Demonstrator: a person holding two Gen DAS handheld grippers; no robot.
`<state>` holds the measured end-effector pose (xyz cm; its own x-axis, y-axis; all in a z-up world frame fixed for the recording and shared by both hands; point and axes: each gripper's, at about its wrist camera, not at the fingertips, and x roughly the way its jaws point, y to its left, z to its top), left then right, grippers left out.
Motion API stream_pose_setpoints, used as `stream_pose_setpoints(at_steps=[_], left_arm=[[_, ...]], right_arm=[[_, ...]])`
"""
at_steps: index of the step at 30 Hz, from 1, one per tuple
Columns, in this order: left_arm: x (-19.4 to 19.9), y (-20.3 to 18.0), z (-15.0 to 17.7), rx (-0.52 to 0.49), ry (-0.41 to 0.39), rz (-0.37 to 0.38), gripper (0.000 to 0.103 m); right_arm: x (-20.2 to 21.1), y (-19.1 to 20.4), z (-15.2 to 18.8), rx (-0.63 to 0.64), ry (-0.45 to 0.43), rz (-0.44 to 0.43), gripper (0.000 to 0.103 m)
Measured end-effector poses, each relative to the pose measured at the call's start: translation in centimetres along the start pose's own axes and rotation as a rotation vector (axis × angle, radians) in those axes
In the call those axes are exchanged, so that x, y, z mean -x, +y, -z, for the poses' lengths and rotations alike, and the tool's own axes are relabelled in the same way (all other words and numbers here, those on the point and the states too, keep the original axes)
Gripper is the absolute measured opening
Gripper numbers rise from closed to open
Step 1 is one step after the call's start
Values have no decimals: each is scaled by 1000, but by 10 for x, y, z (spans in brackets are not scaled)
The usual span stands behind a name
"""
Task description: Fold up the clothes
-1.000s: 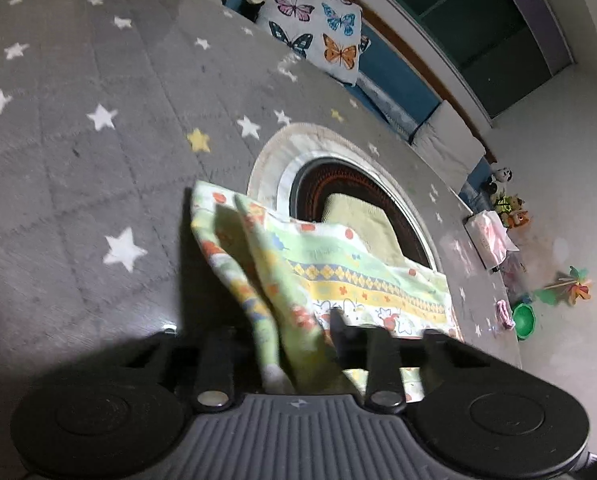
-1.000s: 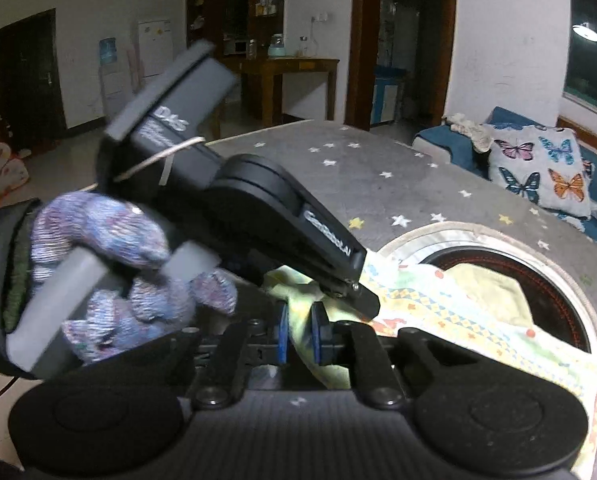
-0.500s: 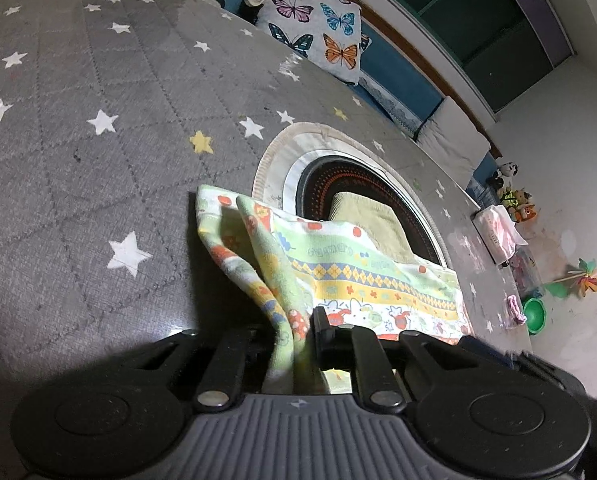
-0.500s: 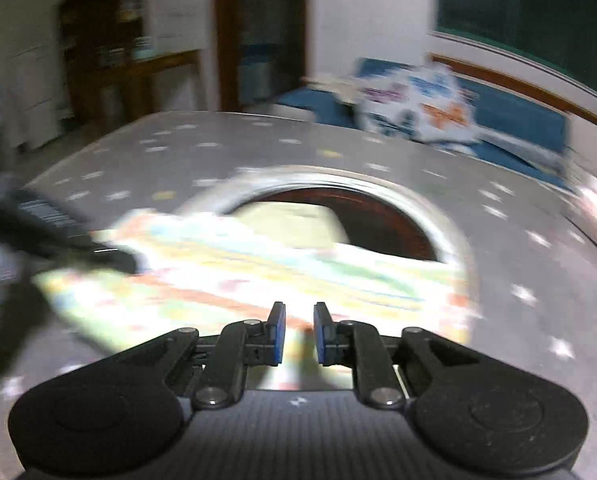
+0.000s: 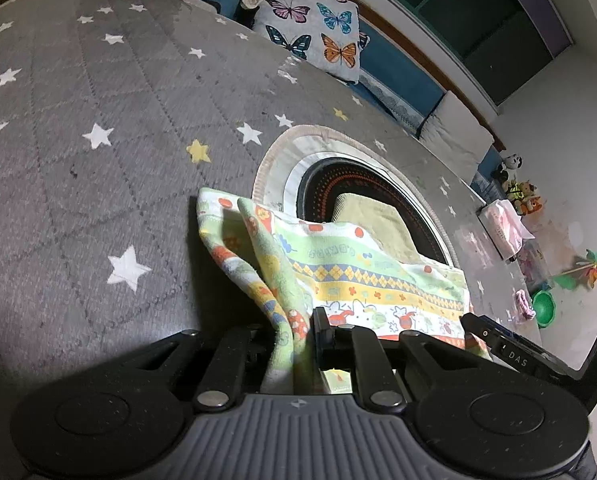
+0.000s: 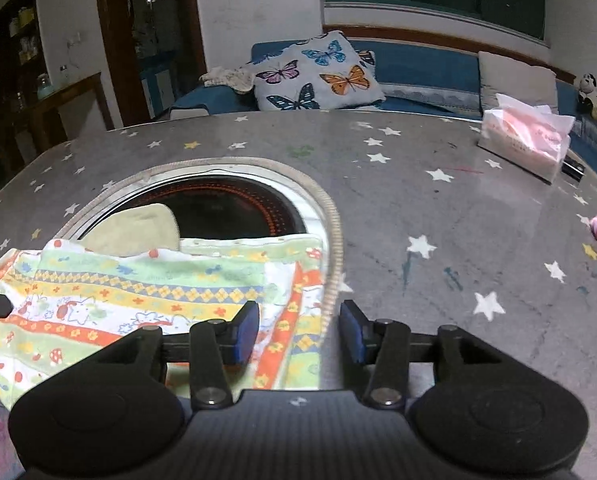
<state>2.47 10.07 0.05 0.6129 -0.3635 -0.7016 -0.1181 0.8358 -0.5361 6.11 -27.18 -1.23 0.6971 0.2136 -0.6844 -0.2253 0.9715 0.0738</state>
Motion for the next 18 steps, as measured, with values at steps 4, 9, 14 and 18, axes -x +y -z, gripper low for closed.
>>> stream_pose_setpoints(at_steps=[4,9,14,18], left_arm=[[-1,-3,-1,-17,-5,-14,14],[6,-16,-2,-60,-26,-21,12],[11,-48,-8,-137,-49,13,11],[-1,-85,-9,-200,-42,44,10]], right_arm=[[1,9,-2,-6,13,-27,12],[19,10,-4,-40,-34,-41,6],[59,4,-11,-37,-105,-50,5],[84,-8,-17,-27,-143,-8,5]])
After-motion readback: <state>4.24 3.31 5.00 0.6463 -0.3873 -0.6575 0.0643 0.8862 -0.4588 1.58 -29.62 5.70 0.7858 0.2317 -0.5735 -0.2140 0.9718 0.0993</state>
